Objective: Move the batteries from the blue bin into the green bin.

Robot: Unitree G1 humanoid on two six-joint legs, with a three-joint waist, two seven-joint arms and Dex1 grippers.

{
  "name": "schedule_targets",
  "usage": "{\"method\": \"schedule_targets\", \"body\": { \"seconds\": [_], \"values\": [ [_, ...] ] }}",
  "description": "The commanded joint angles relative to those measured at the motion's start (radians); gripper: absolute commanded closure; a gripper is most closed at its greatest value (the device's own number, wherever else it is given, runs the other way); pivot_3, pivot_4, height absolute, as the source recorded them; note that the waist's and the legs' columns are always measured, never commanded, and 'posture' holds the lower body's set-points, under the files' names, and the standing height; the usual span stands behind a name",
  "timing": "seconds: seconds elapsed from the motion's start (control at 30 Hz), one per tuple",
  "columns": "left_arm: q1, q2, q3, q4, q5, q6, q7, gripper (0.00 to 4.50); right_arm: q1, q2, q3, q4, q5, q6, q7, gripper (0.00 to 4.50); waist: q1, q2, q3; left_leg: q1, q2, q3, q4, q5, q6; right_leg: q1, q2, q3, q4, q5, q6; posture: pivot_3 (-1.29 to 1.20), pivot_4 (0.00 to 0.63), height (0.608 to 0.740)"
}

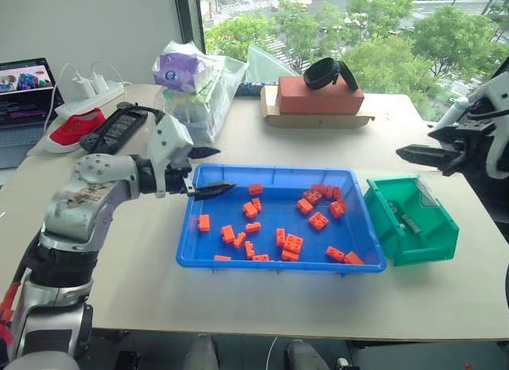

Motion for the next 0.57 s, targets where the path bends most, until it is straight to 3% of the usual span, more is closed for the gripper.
{"method": "schedule_targets", "body": {
  "seconds": [0.03,0.2,0.37,0.57],
  "values": [
    [0.008,0.002,0.067,0.009,0.013,-0.028,0.059,0.0,0.092,0.005,-0.089,-0.031,-0.008,-0.136,0.022,0.05,0.001,0.0,0.0,0.0,0.0,0.0,0.0,0.0,0.0,0.0,0.0,0.0,0.0,0.0,0.0,0.0,0.15,0.736],
    [0.143,0.06,0.131,-0.044,-0.041,0.021,0.015,0.0,0.283,0.056,-0.118,-0.145,0.008,-0.209,0.042,0.05,-0.01,0.002,-0.001,0.002,0.0,0.0,0.0,0.0,-0.001,0.0,0.0,0.0,0.002,0.0,0.0,0.0,0.15,0.736],
    [0.213,0.024,0.237,-0.044,-0.067,0.0,0.108,0.0,0.269,0.095,-0.079,-0.066,-0.015,-0.244,0.019,0.05,-0.014,0.001,-0.001,0.002,0.0,0.0,0.001,0.001,-0.001,0.0,0.0,0.0,0.002,0.0,0.0,0.0,0.15,0.736],
    [0.181,0.013,0.208,-0.022,-0.077,0.042,0.126,0.0,0.228,0.125,-0.032,-0.02,-0.036,-0.273,0.003,0.05,-0.011,0.001,-0.001,0.002,0.0,-0.001,0.0,0.001,-0.001,0.001,0.0,0.0,0.002,0.0,0.0,0.0,0.15,0.736]
  ]
}}
